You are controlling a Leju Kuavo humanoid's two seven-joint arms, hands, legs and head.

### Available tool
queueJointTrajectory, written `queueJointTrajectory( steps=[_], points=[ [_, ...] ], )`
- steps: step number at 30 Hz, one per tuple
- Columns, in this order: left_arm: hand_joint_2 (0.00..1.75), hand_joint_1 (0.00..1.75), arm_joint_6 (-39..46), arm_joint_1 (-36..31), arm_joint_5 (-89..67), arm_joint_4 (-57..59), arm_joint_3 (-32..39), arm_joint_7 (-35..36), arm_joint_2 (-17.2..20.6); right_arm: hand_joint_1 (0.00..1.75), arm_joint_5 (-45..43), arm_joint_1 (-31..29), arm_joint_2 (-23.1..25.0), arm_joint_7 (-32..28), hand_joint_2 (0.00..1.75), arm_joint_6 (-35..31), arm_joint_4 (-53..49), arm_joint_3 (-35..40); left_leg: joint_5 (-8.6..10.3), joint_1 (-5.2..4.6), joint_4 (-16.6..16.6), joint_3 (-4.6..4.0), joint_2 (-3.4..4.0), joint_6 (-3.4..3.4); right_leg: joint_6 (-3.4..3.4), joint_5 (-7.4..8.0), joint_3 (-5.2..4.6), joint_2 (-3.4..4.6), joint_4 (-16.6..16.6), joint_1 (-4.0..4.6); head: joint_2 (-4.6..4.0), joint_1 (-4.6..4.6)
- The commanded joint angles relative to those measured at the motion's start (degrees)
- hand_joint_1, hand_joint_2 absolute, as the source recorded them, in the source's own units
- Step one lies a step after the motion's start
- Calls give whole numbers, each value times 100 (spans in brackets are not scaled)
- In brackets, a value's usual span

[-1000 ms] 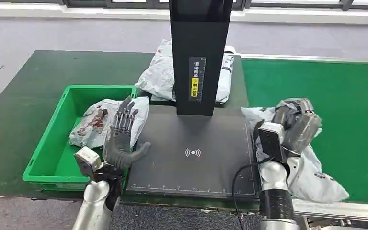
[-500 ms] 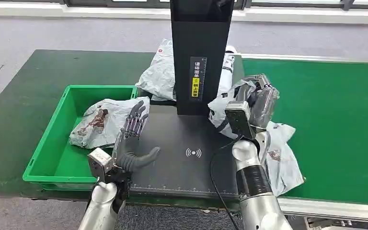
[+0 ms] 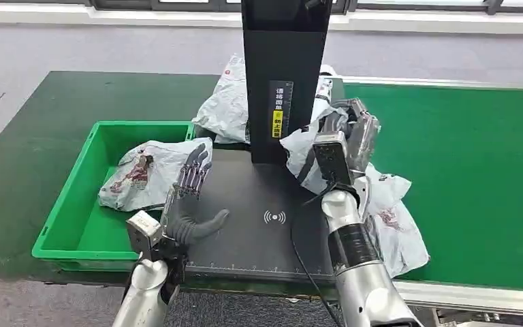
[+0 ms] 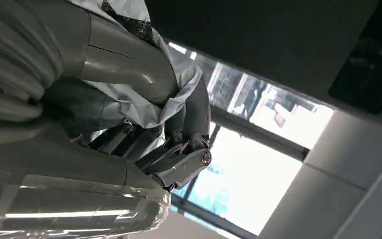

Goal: Moved the parcel from conveyor to table for the left to box.

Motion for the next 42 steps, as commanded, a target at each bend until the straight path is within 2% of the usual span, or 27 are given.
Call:
queueJointTrajectory(
  steps=[1, 4, 6, 9, 10, 12, 13, 14, 16, 21, 22, 23, 26, 31, 34, 35, 37, 42],
  points=[
    [175, 0, 46, 280, 2, 127, -123, 13, -84, 175, -61, -487, -81, 41, 175, 23, 795, 308, -5, -2, -8, 18, 17, 11, -14, -1, 14, 8, -8, 3, -2, 0],
    [175, 0, 56, 279, 1, 128, -132, 13, -84, 175, -148, -534, -81, 69, 175, 76, 892, 391, -4, -1, -6, 13, 14, 10, -11, 0, 11, 7, -8, 3, 0, 0],
    [175, 0, 81, 277, -15, 125, -137, 13, -83, 175, -374, -611, -81, 130, 175, 346, 1069, 569, -5, -2, -7, 17, 17, 11, -13, 0, 13, 9, -8, 3, 0, 0],
    [175, 0, 80, 269, -35, 111, -141, 13, -84, 175, -1130, -696, -81, 192, 175, 1070, 1401, 1061, -6, -3, -11, 22, 27, 12, -16, 2, 15, 18, -10, 2, 0, 0],
    [175, 0, 67, 259, -49, 120, -131, 13, -85, 175, -1960, -727, -81, 309, 175, 1994, 1559, 1178, -7, 1, -17, 35, 38, 16, -24, 4, 25, 26, -19, 8, 0, 0],
    [175, 0, 120, 262, -80, 109, -105, 13, -91, 175, -2226, -791, -81, 330, 175, 2281, 1801, 1351, -6, 0, -16, 31, 33, 14, -23, 3, 21, 23, -15, 6, 0, 0],
    [175, 0, 122, 283, -87, 69, -97, 13, -88, 35, -2510, -828, -81, 373, 175, 2577, 1911, 1466, -5, -2, -14, 27, 27, 12, -19, 2, 18, 18, -12, 4, 0, 0],
    [175, 0, 159, 309, -108, 23, -78, 13, -95, 0, -2520, -852, -81, 340, 175, 2430, 1955, 1552, -5, 0, -18, 34, 29, 14, -23, 2, 25, 19, -17, 8, 0, 0],
    [175, 0, 179, 420, -158, -124, -60, 13, -134, 0, -2708, -885, -81, 371, 175, 2520, 1984, 1688, -4, 5, -5, 13, 19, 8, -12, 1, 8, 13, -6, 9, 0, 0],
    [175, 0, 257, 637, -279, -336, -39, 13, -191, 0, -3120, -881, -81, 391, 175, 2936, 1959, 1590, -7, 2, -17, 35, 28, 16, -20, -2, 29, 15, -18, 10, 0, 0],
    [175, 0, 285, 669, -294, -352, -42, 13, -190, 0, -3235, -877, -89, 407, 175, 3190, 1969, 1488, -5, 4, -9, 22, 16, 11, -15, -3, 20, 6, -11, 9, 0, 0],
    [175, 0, 404, 747, -318, -452, -50, 13, -186, 0, -3834, -832, -108, 396, 175, 4318, 1911, 1199, -4, 5, -12, 25, 15, 12, -17, -3, 24, 5, -14, 10, -2, 0],
    [175, 0, 432, 881, -311, -590, -56, 13, -141, 0, -3914, -793, -131, 436, 175, 4667, 1792, 1089, -2, 4, -7, 15, 7, 7, -11, -3, 16, 1, -9, 8, -2, 0],
    [175, 0, 493, 962, -333, -715, -49, 13, -136, 0, -3888, -699, -82, 444, 175, 4820, 1569, 943, -2, 3, -16, 28, 9, 13, -20, -3, 27, -2, -17, 10, 0, 0],
    [175, 0, 630, 1073, -431, -938, -93, 13, -117, 0, -3692, -501, -81, 109, 175, 4470, 1003, 900, -3, 5, -8, 17, 9, 12, -16, -3, 17, -1, -12, 11, 0, 0],
    [175, 0, 721, 1108, -507, -1030, -124, 13, -100, 0, -3451, -364, -81, -74, 175, 4111, 665, 898, -5, 4, -15, 30, 17, 17, -23, -4, 28, 3, -20, 13, -2, 0],
    [175, 0, 847, 1150, -600, -1164, -175, 13, -74, 0, -3112, -19, -81, -74, 175, 3621, -118, 933, -1, 5, -5, 7, 1, 6, -12, -4, 7, -5, -7, 9, 0, 0],
    [175, 0, 1019, 1135, -1011, -1478, -307, 13, -84, 0, -2279, 935, -97, -74, 175, 2341, -2148, 1102, -5, 10, -6, 16, -12, 13, -22, -13, 23, -24, -13, 18, 0, 0]
  ],
)
